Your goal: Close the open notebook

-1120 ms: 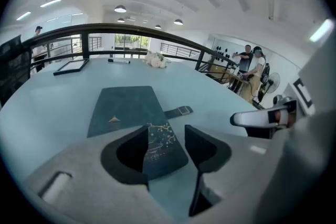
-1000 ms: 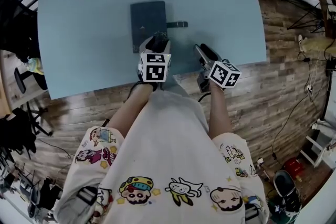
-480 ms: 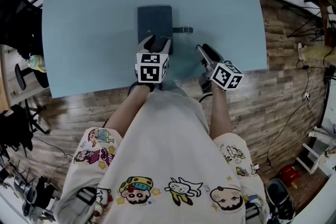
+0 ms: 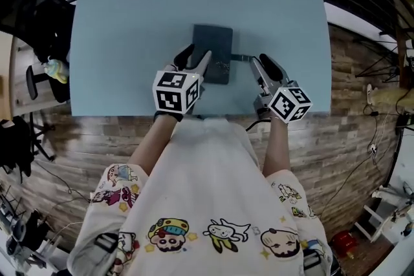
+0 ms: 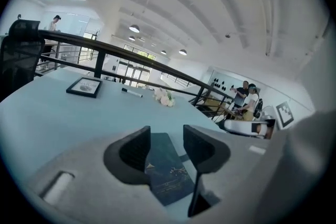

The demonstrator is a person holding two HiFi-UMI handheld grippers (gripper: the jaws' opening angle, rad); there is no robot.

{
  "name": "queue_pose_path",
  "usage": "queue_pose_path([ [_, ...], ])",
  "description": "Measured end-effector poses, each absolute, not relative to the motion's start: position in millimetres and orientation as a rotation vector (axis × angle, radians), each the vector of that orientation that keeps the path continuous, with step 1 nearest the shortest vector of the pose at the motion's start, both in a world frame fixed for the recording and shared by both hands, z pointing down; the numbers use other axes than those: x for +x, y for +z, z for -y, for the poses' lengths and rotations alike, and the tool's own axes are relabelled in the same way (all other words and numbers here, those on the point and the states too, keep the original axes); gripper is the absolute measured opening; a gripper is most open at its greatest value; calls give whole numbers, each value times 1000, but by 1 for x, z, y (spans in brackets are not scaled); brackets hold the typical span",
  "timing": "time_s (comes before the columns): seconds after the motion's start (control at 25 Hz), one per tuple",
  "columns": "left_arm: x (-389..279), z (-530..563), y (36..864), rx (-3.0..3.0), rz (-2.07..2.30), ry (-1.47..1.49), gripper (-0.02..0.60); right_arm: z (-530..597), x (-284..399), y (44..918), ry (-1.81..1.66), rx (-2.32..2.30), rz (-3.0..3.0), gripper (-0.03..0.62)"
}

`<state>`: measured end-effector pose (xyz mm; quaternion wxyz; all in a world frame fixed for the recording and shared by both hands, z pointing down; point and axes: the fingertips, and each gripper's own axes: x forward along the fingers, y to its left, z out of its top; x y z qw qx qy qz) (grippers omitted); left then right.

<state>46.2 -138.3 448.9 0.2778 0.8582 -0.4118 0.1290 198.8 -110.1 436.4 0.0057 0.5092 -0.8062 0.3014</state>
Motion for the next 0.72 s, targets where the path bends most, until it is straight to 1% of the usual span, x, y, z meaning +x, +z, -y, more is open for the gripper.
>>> queue_pose_path([
  [0.2, 15, 141, 406, 2363, 1129, 226, 178, 122, 169, 389, 636, 1533, 2609, 127],
  [0.4, -16, 138, 374, 2404, 1189, 131, 161, 126, 142, 357, 423, 1480, 2650, 95],
  [0.48, -28, 135, 367, 2406, 1204, 104, 141, 125, 133, 349, 376, 1460, 2665, 87],
  [0.72, -49, 130, 348, 2437, 1233, 48, 103, 122, 120, 326, 347, 1431, 2731, 38],
])
